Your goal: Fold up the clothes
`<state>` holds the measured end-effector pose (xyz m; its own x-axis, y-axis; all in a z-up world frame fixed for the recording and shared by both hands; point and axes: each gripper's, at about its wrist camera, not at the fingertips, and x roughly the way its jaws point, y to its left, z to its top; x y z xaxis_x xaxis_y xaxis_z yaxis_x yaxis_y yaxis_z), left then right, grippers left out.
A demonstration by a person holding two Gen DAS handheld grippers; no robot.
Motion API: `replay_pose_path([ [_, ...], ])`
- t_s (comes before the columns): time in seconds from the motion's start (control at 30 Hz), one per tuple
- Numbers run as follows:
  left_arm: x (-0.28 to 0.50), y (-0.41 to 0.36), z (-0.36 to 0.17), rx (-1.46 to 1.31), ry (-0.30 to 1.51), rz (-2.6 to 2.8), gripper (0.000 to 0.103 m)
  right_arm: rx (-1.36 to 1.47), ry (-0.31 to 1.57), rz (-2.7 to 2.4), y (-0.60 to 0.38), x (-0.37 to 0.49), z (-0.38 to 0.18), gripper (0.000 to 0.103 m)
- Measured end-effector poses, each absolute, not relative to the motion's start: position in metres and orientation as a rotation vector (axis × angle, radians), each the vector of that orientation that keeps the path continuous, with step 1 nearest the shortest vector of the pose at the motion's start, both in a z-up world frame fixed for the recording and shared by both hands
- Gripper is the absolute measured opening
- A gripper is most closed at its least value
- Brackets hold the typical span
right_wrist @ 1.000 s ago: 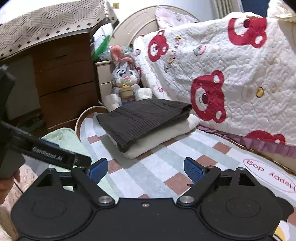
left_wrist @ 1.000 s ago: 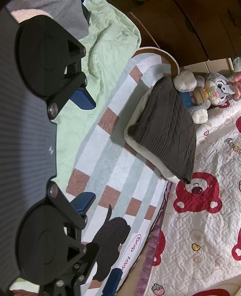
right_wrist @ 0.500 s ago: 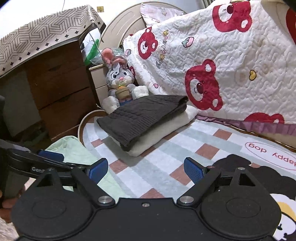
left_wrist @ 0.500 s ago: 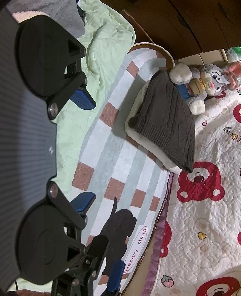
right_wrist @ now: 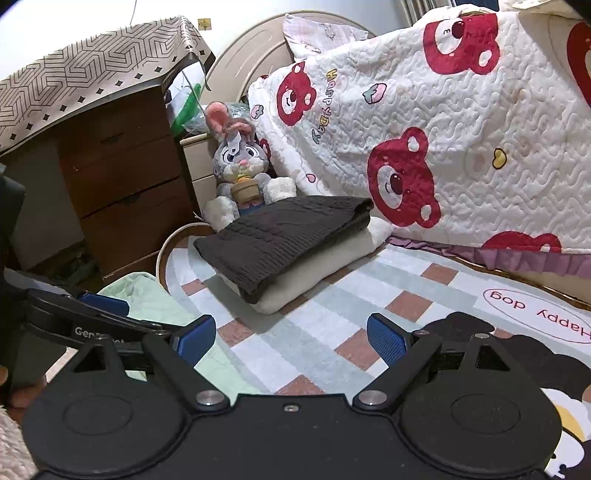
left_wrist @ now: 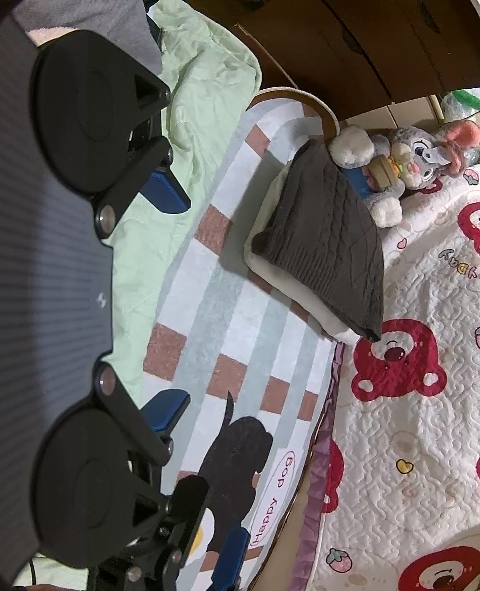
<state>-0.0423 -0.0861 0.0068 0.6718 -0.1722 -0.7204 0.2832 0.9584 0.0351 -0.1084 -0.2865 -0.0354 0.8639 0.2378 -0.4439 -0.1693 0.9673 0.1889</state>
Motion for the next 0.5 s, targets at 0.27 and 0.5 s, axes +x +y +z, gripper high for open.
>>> replay_pose_path([
  [0.27, -0.0444, -0.0879, 0.0095, 0.166, 0.774, -0.236, 0.103, 0.11, 0.48, 0.211, -0.2824, -0.1097, -0.0365, 0.092],
  [0.5, -0.0443, -0.0889, 0.0089, 0.14, 0.785, -0.243, 0.103, 0.1, 0.487, 0.205, -0.2809, -0.1104, -0.0373, 0.092],
])
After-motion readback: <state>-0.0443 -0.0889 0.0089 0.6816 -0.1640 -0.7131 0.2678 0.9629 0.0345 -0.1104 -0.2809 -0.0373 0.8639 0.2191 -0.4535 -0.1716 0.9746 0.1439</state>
